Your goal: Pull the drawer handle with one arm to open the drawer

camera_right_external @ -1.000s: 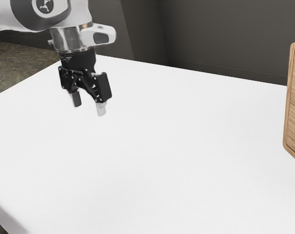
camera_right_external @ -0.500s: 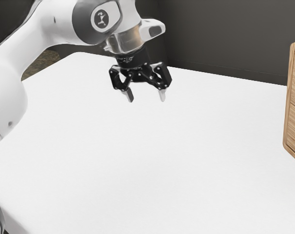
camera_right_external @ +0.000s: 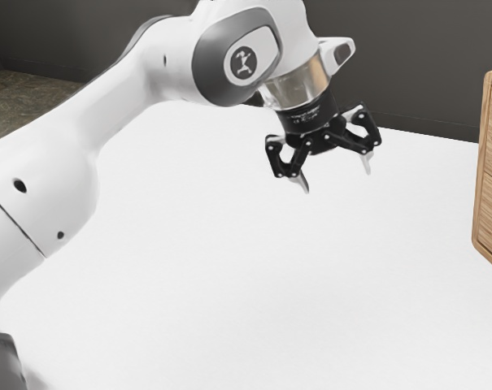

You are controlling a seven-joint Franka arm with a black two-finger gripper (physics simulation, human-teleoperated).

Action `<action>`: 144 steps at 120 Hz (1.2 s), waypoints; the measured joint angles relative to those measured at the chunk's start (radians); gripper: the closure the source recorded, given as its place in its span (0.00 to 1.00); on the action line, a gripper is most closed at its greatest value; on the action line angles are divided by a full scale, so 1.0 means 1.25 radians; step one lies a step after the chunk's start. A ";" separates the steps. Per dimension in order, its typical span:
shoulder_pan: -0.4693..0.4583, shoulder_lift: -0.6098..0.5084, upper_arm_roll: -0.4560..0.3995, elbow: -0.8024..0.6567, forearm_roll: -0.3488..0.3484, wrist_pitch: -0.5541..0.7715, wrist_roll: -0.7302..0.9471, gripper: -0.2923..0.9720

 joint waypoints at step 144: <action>-0.054 0.355 -0.072 0.491 -0.002 0.106 -0.240 0.23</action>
